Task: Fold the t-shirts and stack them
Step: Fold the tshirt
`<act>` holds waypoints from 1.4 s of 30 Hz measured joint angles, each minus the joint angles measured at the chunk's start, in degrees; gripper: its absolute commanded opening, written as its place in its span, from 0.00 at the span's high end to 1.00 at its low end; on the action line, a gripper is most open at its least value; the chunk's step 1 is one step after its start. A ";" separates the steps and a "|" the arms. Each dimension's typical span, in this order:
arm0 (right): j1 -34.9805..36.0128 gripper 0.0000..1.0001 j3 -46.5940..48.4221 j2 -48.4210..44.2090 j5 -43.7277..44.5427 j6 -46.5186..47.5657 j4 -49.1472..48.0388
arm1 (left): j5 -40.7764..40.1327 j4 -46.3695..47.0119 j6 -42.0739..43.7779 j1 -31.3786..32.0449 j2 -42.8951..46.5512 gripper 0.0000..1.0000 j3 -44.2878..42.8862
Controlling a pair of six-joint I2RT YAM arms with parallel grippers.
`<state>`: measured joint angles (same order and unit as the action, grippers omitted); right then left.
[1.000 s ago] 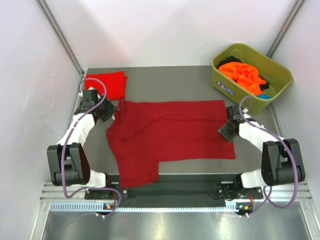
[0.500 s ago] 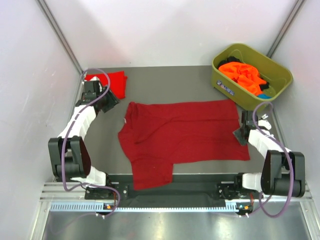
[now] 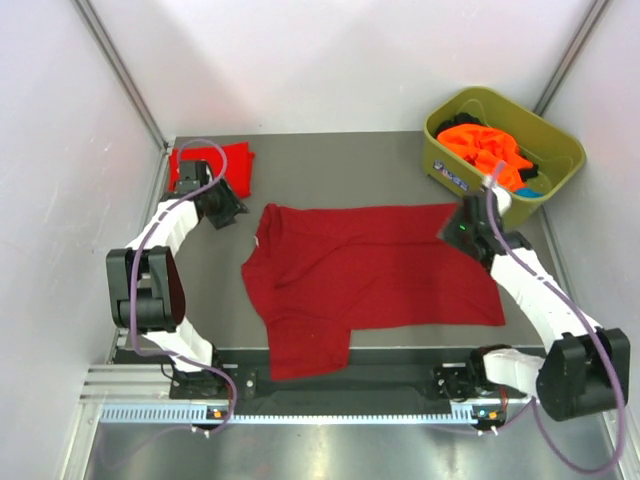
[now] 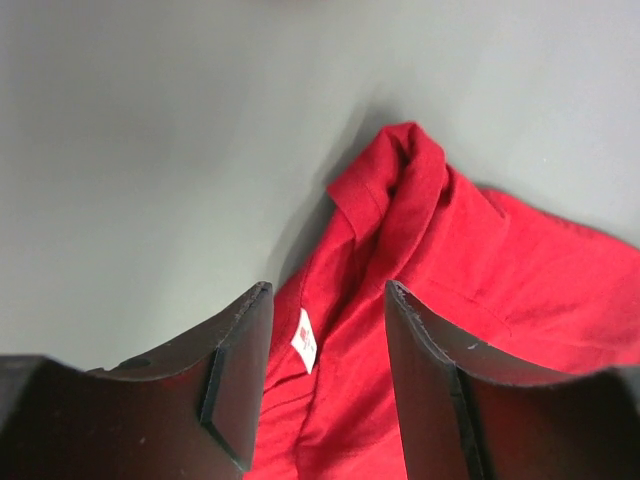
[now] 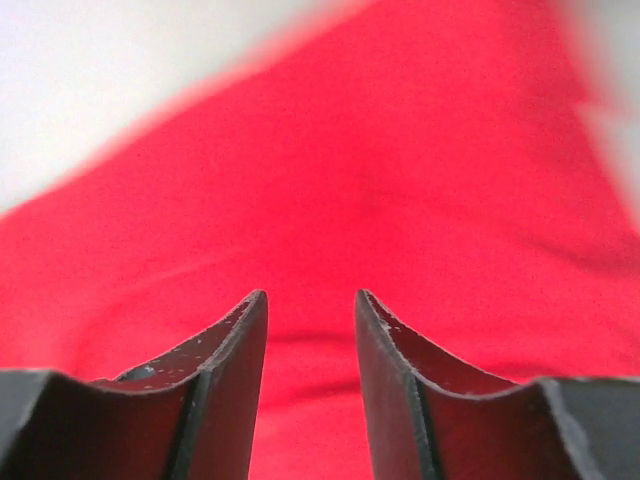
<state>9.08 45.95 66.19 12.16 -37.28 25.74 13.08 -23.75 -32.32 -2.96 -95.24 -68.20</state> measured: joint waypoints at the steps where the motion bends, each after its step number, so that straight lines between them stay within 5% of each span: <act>1: 3.58 0.57 2.89 0.90 -1.11 0.66 -0.83 | 0.37 0.35 -0.37 0.00 0.07 0.47 0.59; 9: 24.55 0.52 26.60 22.45 -6.73 1.70 -9.53 | 3.65 2.99 -3.72 0.00 0.44 0.53 11.63; 15: 32.81 0.50 43.67 42.38 -8.24 2.27 -13.49 | 4.85 5.05 -5.53 0.00 0.35 0.58 13.40; 20: 35.43 0.51 55.17 55.65 -9.73 2.14 -15.15 | 4.66 6.69 -6.88 0.02 0.35 0.67 14.58; 29: 35.91 0.54 60.81 66.99 -12.00 -2.95 -18.56 | 4.22 7.93 -8.52 0.72 0.35 0.90 16.92; 42: 36.17 0.57 66.53 74.73 -16.70 -8.00 -25.20 | 3.52 8.37 -9.38 1.60 0.35 0.97 17.22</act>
<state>45.25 112.49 140.92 -4.54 -45.28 0.54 16.60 -15.38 -41.69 -1.37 -94.89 -50.98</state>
